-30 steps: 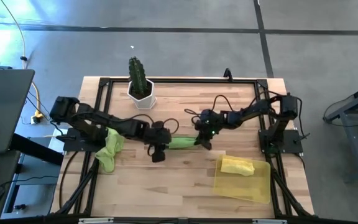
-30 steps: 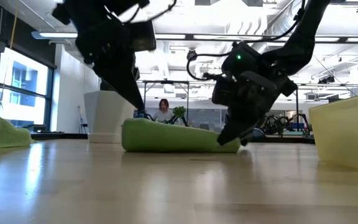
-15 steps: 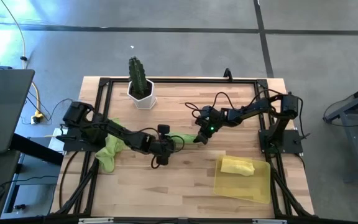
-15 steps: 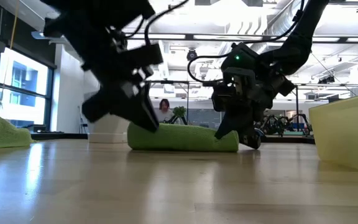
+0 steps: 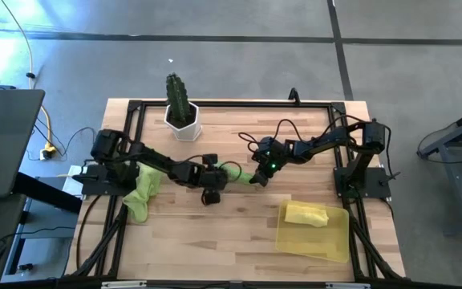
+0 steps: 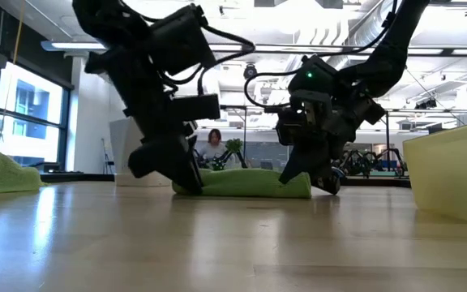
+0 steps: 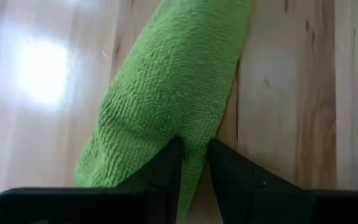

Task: Roll microfiber towels into tight, uniform cylinder then place into a basket
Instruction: Roll the green towel

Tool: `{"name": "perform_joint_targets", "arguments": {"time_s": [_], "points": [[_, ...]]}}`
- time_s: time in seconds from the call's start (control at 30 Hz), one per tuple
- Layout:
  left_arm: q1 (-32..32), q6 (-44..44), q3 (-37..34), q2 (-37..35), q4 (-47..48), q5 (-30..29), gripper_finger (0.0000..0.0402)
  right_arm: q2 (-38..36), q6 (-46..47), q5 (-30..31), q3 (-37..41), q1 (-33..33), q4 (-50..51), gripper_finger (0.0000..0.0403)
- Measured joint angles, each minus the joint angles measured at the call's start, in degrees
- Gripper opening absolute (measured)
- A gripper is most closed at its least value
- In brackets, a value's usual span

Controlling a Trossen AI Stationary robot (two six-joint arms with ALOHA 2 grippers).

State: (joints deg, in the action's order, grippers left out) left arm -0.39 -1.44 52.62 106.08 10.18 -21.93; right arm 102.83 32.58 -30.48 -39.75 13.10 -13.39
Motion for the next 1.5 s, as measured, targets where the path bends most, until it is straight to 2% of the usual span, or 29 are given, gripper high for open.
{"name": "perform_joint_targets", "arguments": {"time_s": [0.13, 0.27, 0.33, 0.43, 0.53, 0.6, 0.73, 0.8, 0.87, 1.03, 1.2, 1.37, 1.5], "points": [[1.5, -7.2, 0.1, -0.2, 1.4, 7.6, 0.0076, 0.0, 0.4, 0.1, 0.0, 0.0, 0.4, 0.0007], [-1.4, -6.8, -0.1, -2.9, 3.4, 11.4, 0.0076, 0.0, 0.4, 0.2, 0.0, 0.0, 1.4, 0.0007], [-3.3, -5.5, -0.2, -5.1, 5.5, 9.3, 0.0076, 0.0, 0.4, 0.1, 0.0, 0.0, 2.1, 0.0007], [-4.5, -4.1, 0.5, -7.7, 3.7, 4.4, 0.0076, 0.0, -0.4, 0.0, 0.0, 0.0, 2.5, 0.0007], [-4.8, -2.7, 0.3, -8.4, 3.9, 3.5, 0.0083, 0.0, -1.4, 0.0, 0.0, 0.0, 2.8, 0.0007], [-5.0, -0.5, 0.3, -8.4, 4.0, 2.5, 0.0096, 0.0, -2.0, 0.0, 0.0, 0.0, 2.9, 0.0007], [-4.6, 5.0, 0.3, -8.2, 3.7, -6.3, 0.0133, 0.0, -2.7, 0.0, 0.0, 0.0, 3.1, 0.0007], [-3.6, 6.0, 0.3, -8.2, 3.5, -8.4, 0.0152, 0.0, -2.7, 0.0, 0.0, 0.0, 3.1, 0.0008], [-2.3, 5.1, 0.3, -8.2, 3.6, -5.8, 0.0168, 0.1, -2.8, 0.0, 0.0, 0.0, 3.1, 0.0008], [1.5, 1.6, 0.3, -7.9, 3.8, 5.8, 0.0195, 0.1, -2.6, 0.0, 0.0, 0.0, 2.9, 0.0008], [5.2, 1.6, 0.2, -7.1, 3.4, 6.7, 0.0199, 0.1, -2.6, 0.0, 0.0, 0.0, 2.9, 0.0008], [8.5, 1.5, 0.2, -4.0, 2.8, 15.4, 0.0198, 0.1, -2.7, 0.0, 0.1, 0.0, 2.7, 0.0008], [9.7, -1.2, 0.4, -1.9, 2.3, 16.6, 0.0198, 0.1, -6.5, -0.1, 0.1, 0.0, 2.2, 0.0012]]}}
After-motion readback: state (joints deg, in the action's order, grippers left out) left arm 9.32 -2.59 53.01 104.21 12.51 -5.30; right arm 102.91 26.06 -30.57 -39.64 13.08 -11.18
